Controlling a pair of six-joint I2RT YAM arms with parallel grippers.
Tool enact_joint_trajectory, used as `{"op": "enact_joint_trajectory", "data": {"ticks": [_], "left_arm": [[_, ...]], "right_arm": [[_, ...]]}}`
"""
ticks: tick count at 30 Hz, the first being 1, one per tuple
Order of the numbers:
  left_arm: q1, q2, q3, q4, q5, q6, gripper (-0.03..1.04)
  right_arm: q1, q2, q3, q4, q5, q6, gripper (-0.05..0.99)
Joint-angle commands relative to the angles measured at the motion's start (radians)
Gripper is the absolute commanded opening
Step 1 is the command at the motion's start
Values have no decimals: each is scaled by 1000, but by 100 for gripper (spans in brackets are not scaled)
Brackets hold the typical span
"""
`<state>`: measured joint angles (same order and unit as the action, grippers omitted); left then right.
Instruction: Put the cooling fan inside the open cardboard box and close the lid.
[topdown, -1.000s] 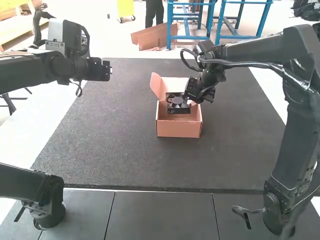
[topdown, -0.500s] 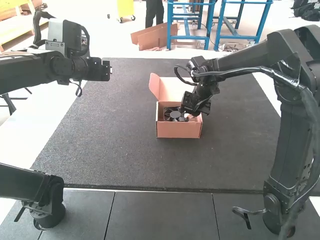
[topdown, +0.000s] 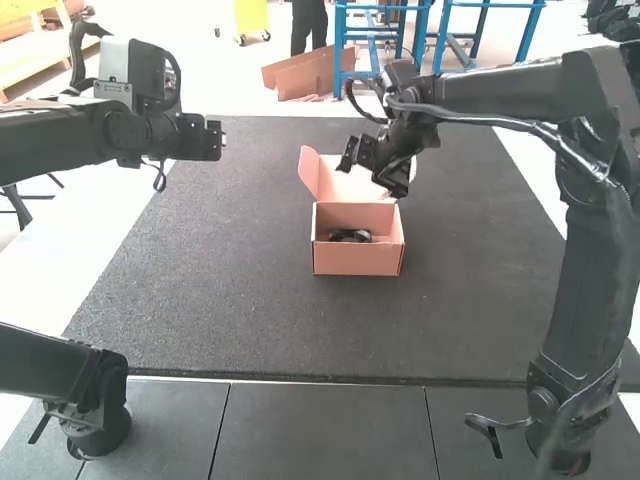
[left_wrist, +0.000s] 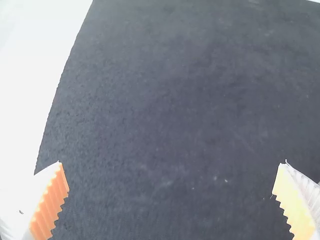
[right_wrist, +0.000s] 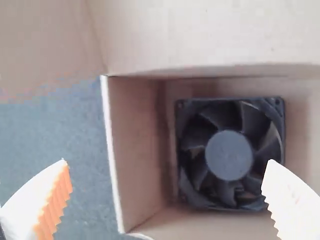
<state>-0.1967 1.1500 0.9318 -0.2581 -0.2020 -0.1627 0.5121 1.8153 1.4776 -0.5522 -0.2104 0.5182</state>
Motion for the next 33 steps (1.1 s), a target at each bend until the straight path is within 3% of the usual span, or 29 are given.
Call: {"op": "enact_joint_trajectory", "data": {"ticks": [1, 3, 7, 13, 15, 20, 33], "left_arm": [[-3, 47, 70, 10, -4, -9, 97], [-1, 79, 96, 13, -5, -9, 97], [-1, 149, 144, 19, -10, -11, 97], [-23, 246, 210, 33, -20, -12, 97], [-33, 277, 228, 37, -20, -12, 97], [-52, 353, 272, 53, -22, -14, 97], [-61, 557, 395, 85, -20, -23, 97]], "right_arm": [[-57, -105, 29, -8, -4, -89, 90], [-81, -143, 12, -9, 34, -176, 90], [-129, -228, -71, 20, 106, -265, 90], [-169, -343, -260, 247, 134, -308, 90], [-178, -360, -296, 314, 129, -328, 90], [-222, -332, -304, 336, 118, -351, 90], [-251, -155, -131, 327, 37, -354, 90]]}}
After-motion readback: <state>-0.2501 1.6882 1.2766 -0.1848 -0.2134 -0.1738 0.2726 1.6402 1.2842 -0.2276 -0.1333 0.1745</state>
